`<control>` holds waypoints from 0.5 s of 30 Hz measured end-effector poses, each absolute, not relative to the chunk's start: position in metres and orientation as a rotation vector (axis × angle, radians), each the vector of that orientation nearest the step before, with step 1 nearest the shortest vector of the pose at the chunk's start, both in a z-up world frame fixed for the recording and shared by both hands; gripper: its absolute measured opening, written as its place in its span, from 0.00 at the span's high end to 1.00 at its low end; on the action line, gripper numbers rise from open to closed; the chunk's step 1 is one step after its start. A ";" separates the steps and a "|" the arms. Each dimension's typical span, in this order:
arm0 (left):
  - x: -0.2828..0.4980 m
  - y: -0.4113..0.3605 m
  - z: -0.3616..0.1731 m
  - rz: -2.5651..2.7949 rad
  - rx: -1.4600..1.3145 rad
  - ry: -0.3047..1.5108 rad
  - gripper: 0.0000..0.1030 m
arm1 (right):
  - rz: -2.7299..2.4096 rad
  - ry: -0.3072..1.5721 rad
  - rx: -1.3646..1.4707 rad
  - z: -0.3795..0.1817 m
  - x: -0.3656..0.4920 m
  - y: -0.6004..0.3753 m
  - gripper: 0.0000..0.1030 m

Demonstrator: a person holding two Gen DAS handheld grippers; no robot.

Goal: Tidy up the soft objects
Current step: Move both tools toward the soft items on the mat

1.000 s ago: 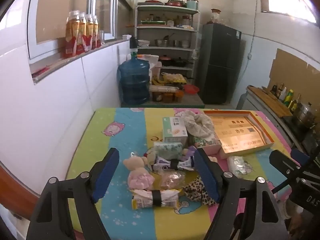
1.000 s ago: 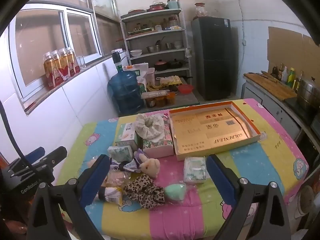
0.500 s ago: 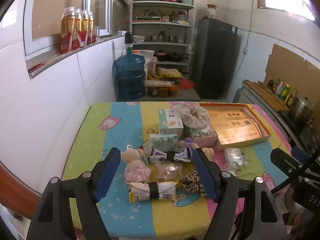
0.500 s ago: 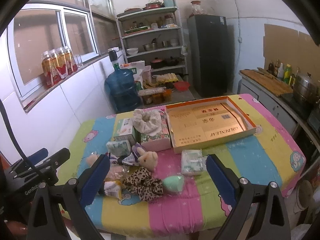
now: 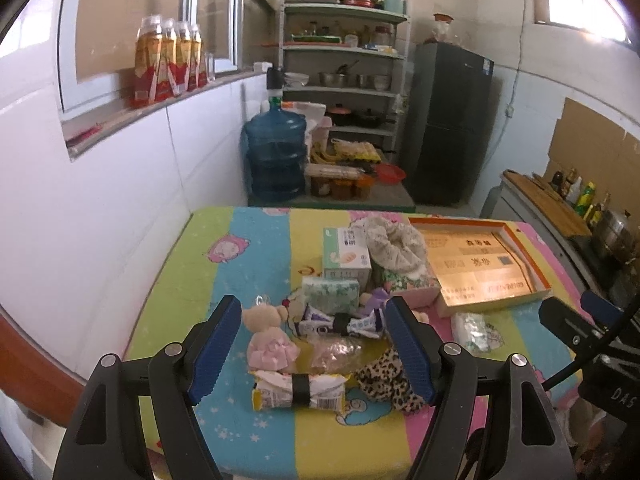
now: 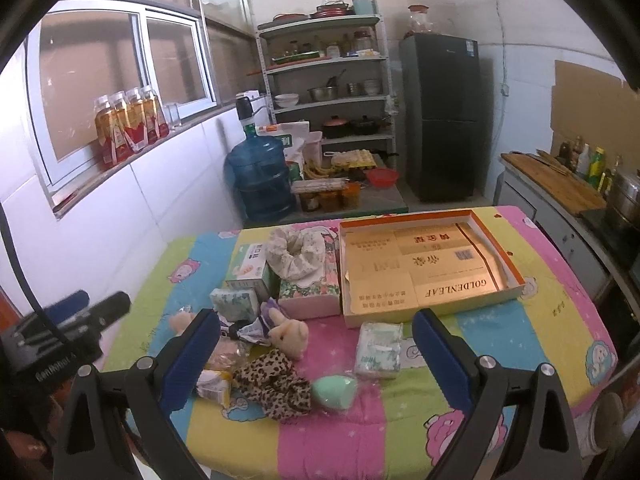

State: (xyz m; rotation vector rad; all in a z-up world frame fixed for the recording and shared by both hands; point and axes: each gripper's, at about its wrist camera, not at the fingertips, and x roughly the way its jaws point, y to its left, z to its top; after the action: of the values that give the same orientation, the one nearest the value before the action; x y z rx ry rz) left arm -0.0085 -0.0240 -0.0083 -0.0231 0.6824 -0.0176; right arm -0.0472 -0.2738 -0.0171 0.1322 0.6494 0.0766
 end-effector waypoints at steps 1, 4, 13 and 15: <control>-0.007 -0.026 -0.008 -0.004 -0.019 0.686 0.26 | 0.084 0.658 0.138 -0.019 -0.045 -0.278 0.05; -0.005 -0.028 -0.008 0.020 -0.040 0.697 0.26 | 0.112 0.676 0.171 -0.023 -0.040 -0.289 0.05; 0.000 -0.020 -0.006 0.047 -0.035 0.688 0.26 | 0.127 0.668 0.181 -0.030 -0.028 -0.290 0.05; 0.005 -0.016 -0.007 0.048 -0.028 0.692 0.26 | 0.114 0.664 0.160 -0.030 -0.025 -0.283 0.05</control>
State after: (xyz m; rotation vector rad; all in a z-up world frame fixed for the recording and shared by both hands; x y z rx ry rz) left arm 0.0046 -0.0158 -0.0069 -0.0280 0.6924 0.0479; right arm -0.0247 -0.2831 -0.0300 0.1602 0.6637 0.1144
